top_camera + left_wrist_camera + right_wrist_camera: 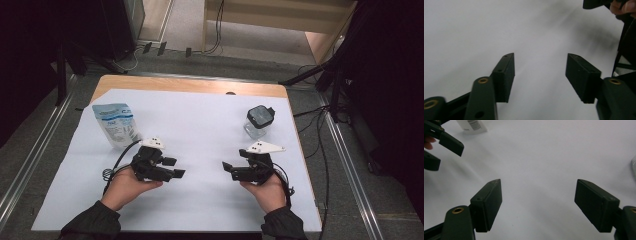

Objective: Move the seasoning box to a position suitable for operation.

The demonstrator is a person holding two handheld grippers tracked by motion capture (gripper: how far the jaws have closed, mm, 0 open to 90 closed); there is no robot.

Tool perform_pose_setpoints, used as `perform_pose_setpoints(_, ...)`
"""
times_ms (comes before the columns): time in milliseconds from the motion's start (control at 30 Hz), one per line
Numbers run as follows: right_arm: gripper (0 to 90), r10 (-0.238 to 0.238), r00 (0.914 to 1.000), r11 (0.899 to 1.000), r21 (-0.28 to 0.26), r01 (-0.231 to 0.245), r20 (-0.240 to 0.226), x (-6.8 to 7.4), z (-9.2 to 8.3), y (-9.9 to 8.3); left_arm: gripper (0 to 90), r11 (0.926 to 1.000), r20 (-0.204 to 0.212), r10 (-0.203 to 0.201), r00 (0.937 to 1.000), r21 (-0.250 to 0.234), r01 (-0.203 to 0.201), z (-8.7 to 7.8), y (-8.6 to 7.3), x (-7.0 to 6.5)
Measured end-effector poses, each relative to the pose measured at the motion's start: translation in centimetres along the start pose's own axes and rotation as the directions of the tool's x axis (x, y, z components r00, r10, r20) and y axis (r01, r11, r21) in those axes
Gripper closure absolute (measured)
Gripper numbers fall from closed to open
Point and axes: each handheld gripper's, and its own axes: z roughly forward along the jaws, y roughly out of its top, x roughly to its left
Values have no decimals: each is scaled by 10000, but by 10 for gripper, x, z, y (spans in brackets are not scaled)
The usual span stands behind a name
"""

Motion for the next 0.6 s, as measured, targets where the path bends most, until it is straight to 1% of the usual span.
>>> perform_pose_setpoints(33, 231, 12, 10000, 10000, 25, -12, -15, 0, 1, -1, 450, 10000, 0, 15, 10000, -48, -15, -1, -1, 1)
perform_pose_setpoints(67, 232, 36, 10000, 10000, 67, -36, -50, 0, 1, -1, 448, 9997, -30, 152, 9999, -174, -153, -2, -2, 0)
perform_pose_setpoints(133, 238, 98, 9999, 9999, 77, -97, -112, -2, 2, -2, 445, 9967, -431, 596, 9973, -525, -619, -4, -4, -2)
perform_pose_setpoints(167, 238, 98, 9999, 9999, 77, -97, -112, -2, 2, -2, 445, 9956, -524, 663, 9964, -628, -695, -4, -5, -3)
perform_pose_setpoints(267, 243, 53, 9999, 10000, 84, -51, -125, -3, 2, -2, 432, 9967, -535, 581, 9969, -533, -610, -5, -5, -2)
perform_pose_setpoints(300, 243, 54, 9999, 10000, 76, -53, -130, -4, 2, -2, 423, 9960, -615, 699, 9957, -514, -731, -5, -6, -2)
perform_pose_setpoints(367, 243, 126, 9998, 9999, 51, -125, -120, -4, 2, -3, 386, 9922, -592, 1135, 9918, -447, -1162, -4, -6, -1)
perform_pose_setpoints(400, 243, 118, 9999, 9999, 37, -117, -104, -5, 2, -3, 365, 9893, -591, 1364, 9889, -447, -1392, -3, -6, 0)
perform_pose_setpoints(433, 243, 147, 9999, 9999, 73, -146, -69, -5, 1, -3, 346, 9884, -520, 1454, 9880, -358, -1474, -2, -6, 1)
perform_pose_setpoints(500, 246, 189, 9998, 9998, 55, -189, -29, -6, -1, -4, 340, 9915, -480, 1283, 9906, -144, -1291, -1, -5, 2)
perform_pose_setpoints(567, 247, 302, 9995, 9995, -13, -302, 28, -7, -2, -5, 323, 9914, -532, 1289, 9902, -143, -1299, -1, -5, 3)
perform_pose_setpoints(600, 247, 274, 9996, 9996, -50, -273, 14, -8, -3, -5, 317, 9912, -589, 1302, 9897, -148, -1312, -2, -5, 4)
